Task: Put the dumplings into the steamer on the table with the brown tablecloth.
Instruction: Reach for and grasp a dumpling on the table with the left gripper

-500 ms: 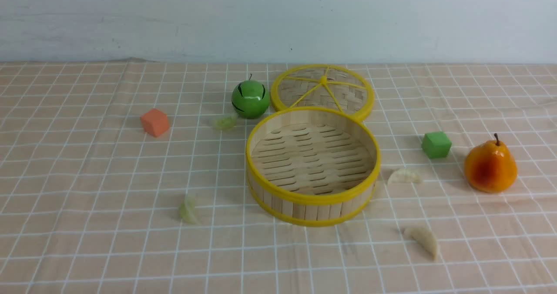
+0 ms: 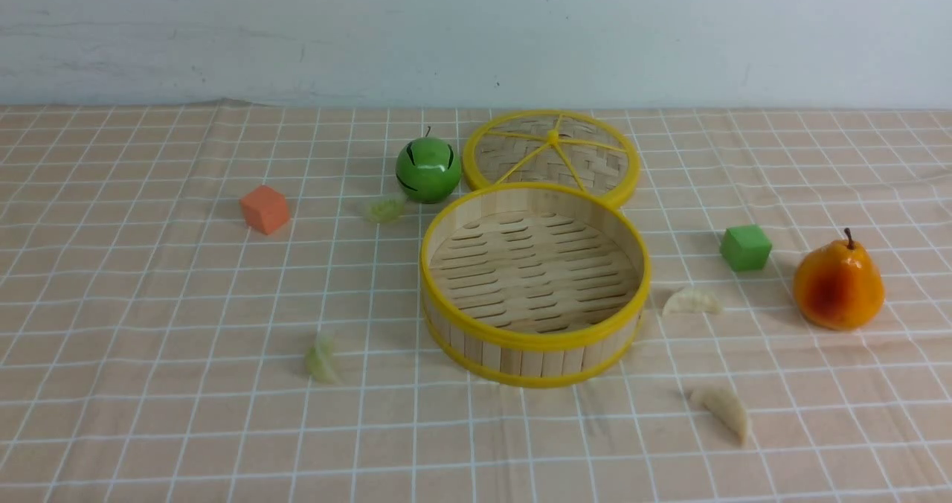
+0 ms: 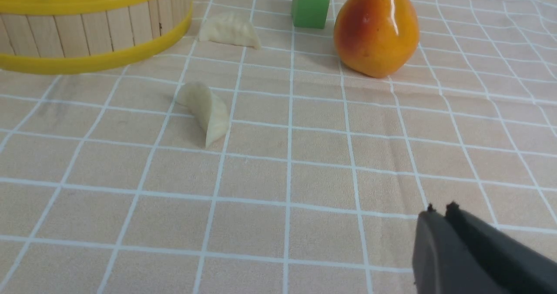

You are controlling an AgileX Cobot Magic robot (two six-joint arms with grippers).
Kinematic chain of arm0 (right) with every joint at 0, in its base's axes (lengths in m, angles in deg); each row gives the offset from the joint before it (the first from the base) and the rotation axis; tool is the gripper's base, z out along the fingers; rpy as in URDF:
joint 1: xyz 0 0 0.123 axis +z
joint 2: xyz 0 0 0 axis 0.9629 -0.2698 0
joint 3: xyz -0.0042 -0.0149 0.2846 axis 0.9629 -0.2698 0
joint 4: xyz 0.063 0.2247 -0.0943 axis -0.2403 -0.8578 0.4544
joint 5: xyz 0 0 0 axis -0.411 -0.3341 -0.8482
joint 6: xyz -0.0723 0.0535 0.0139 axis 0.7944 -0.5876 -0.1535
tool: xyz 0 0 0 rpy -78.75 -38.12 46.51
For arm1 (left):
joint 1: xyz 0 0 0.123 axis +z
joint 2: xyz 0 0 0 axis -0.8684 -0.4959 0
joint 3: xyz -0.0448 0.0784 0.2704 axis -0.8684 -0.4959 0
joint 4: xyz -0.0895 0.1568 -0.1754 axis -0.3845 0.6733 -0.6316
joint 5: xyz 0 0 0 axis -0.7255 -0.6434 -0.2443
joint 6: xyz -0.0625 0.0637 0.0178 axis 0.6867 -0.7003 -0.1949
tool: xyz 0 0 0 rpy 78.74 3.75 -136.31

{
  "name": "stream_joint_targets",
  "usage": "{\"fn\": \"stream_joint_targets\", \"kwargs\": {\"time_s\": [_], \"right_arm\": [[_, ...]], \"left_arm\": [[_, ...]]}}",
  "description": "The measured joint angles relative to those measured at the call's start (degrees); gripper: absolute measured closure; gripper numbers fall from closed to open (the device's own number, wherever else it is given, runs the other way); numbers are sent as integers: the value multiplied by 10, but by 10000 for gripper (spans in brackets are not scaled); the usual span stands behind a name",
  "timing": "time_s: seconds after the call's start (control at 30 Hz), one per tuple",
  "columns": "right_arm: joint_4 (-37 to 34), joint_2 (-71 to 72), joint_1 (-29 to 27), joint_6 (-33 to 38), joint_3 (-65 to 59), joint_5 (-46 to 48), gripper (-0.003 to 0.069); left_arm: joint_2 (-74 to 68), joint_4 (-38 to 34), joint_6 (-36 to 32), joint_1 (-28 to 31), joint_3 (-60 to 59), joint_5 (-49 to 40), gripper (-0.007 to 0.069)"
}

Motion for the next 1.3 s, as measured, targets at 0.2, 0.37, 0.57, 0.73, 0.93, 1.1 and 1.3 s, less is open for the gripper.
{"fn": "stream_joint_targets", "kwargs": {"time_s": [0.2, 0.37, 0.57, 0.73, 0.93, 1.1, 1.3], "right_arm": [[0, 0, 0, 0, 0, 0, 624], [0, 0, 0, 0, 0, 0, 617], [0, 0, 0, 0, 0, 0, 609], [1, 0, 0, 0, 0, 0, 601], [17, 0, 0, 0, -4, -30, 595], [19, 0, 0, -2, -8, -213, 588], [19, 0, 0, -75, -8, -431, 579]], "left_arm": [[0, 0, 0, 0, 0, 0, 387], [0, 0, 0, 0, 0, 0, 387], [0, 0, 0, 0, 0, 0, 386], [0, 0, 0, 0, 0, 12, 386], [0, 2, 0, 0, -1, 90, 386], [0, 9, 0, 0, -1, 257, 386], [0, 12, 0, 0, -1, 374, 386]]}}
